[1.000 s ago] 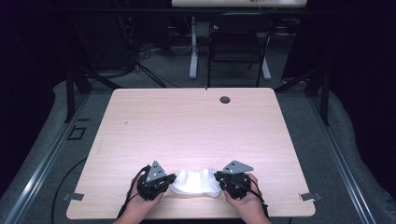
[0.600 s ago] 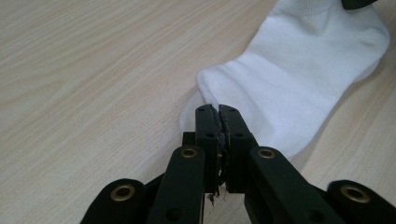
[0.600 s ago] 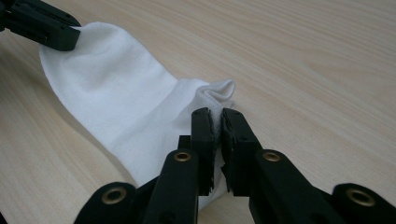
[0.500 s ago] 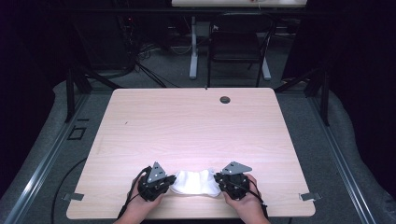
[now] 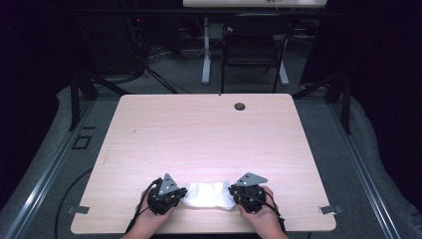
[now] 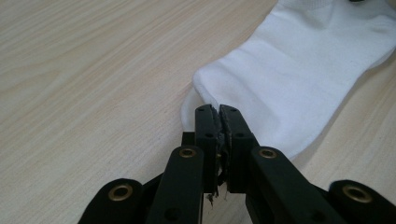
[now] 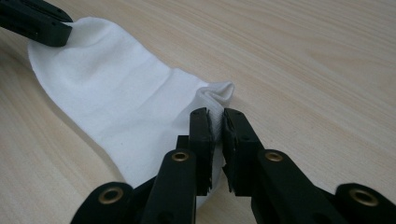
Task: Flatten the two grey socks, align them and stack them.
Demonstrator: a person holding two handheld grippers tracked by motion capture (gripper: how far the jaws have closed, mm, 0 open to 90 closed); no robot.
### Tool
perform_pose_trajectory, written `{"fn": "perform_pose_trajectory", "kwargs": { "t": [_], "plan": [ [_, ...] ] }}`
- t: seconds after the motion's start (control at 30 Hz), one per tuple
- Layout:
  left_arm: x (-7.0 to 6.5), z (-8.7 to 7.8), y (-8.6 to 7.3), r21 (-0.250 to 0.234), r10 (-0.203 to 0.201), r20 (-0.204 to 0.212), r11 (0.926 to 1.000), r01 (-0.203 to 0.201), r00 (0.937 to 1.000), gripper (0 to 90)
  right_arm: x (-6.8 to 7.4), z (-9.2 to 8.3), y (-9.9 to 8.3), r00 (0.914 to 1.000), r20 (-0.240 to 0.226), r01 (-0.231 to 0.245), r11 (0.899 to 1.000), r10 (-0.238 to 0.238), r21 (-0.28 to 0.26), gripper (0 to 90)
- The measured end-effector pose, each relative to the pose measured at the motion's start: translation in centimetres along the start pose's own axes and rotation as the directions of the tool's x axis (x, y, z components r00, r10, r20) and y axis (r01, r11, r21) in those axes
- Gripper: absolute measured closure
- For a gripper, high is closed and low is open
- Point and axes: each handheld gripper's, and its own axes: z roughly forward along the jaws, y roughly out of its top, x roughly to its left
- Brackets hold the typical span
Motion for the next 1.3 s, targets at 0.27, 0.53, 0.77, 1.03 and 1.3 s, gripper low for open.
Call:
{"fn": "perform_pose_trajectory", "kwargs": {
  "t": [0.27, 0.53, 0.77, 1.03, 1.3],
  "plan": [
    [0.0, 0.3, -0.1, 0.013, 0.008, -0.007, 0.9999, -0.008, 0.9999, 86.1, -0.1, 0.3, 0.0, 0.9999, 0.005, 0.014, 1.000, -0.014, 0.011, 82.3],
    [0.1, 0.4, -0.2, 0.009, -0.003, 0.002, 1.0000, 0.003, 1.0000, 83.4, -0.2, 0.5, -0.2, 0.9999, 0.004, 0.011, 1.000, -0.011, 0.026, 81.2],
    [0.3, -0.2, 0.1, -0.037, -0.017, 0.007, 0.9992, 0.017, 0.9998, 73.4, -0.4, 0.0, -0.2, 0.9999, 0.005, -0.012, 1.000, 0.012, -0.020, 72.1],
    [0.1, -0.8, 0.5, -0.078, -0.023, 0.035, 0.9966, 0.026, 0.9991, 67.2, 0.4, -0.8, 0.2, 0.9996, -0.024, 0.011, 0.997, -0.013, -0.079, 69.9],
    [-0.5, 0.5, 0.0, -0.026, -0.001, 0.056, 0.9996, 0.002, 0.9984, 63.3, 1.3, 1.0, -0.1, 0.9967, -0.046, 0.067, 0.998, -0.067, -0.005, 63.0]
  ]
}}
